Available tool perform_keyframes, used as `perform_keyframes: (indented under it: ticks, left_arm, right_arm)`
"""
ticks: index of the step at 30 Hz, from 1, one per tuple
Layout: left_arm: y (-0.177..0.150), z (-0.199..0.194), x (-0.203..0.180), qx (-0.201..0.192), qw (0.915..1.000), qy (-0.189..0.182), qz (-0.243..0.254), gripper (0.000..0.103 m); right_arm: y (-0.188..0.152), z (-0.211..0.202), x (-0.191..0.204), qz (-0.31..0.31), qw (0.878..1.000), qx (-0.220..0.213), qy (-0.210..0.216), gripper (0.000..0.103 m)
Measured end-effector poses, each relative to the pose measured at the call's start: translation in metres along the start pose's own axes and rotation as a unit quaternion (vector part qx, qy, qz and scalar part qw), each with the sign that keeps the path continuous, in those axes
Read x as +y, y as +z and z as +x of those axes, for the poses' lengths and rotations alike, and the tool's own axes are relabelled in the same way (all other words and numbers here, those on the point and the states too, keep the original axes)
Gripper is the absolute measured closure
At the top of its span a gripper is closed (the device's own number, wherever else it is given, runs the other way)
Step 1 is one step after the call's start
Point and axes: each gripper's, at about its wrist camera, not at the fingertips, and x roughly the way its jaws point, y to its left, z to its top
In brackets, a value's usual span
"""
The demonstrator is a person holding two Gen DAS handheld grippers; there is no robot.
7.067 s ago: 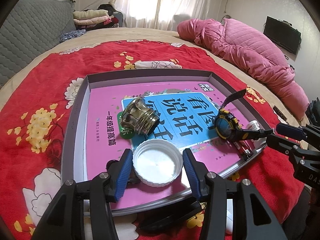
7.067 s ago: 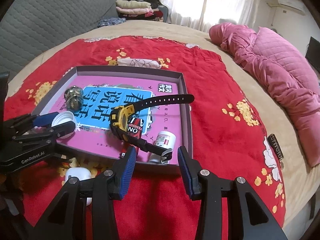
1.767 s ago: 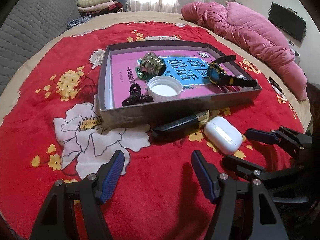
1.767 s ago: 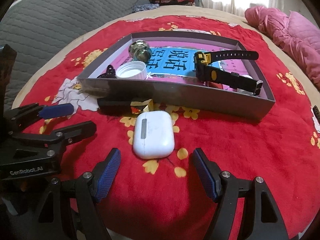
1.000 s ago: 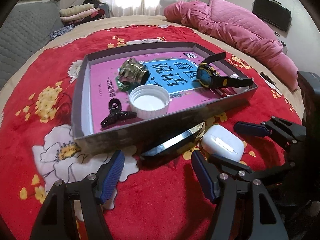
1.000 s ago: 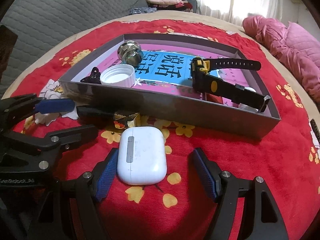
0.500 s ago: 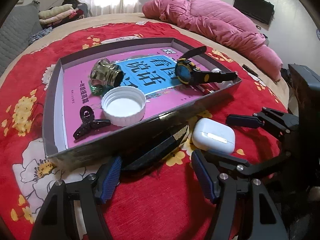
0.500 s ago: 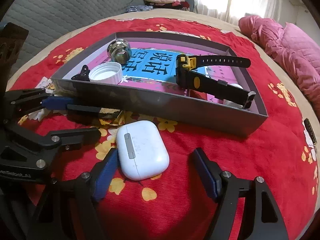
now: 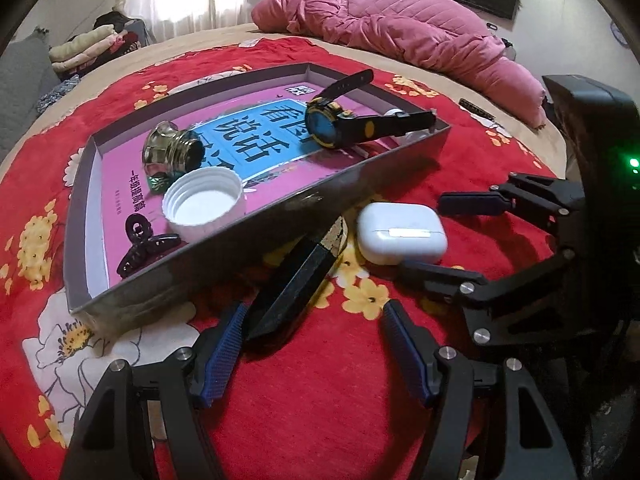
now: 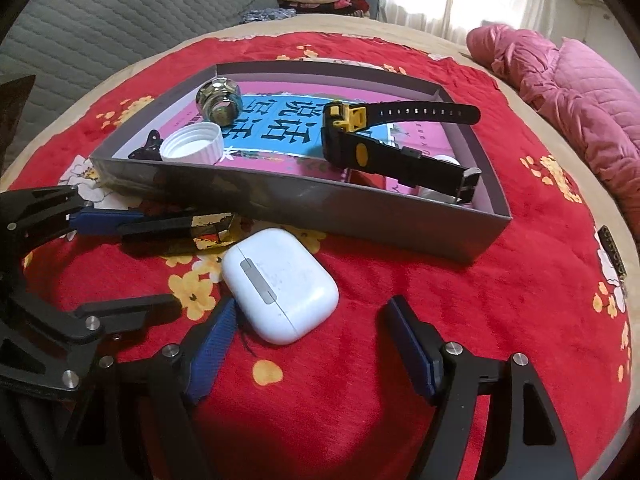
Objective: Organize rigid objects
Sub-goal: 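Move the left gripper to the black pen while the right approaches the white earbuds case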
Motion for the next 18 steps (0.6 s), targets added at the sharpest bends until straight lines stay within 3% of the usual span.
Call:
perform_keyframes:
  ticks: [9,18]
  left_arm:
    - [0.001,-0.006,-0.012,-0.007,0.9996,-0.026,0.012,0.034]
    - [0.002,0.002,-0.013,0.001,1.0000,0.000,0.003,0.034]
  right_arm:
    - [-0.002,-0.003,-0.010,0.004,1.000,0.002,-0.009,0.026]
    - [0.002,0.000,-0.013,-0.027,0.999,-0.004,0.017,0.026]
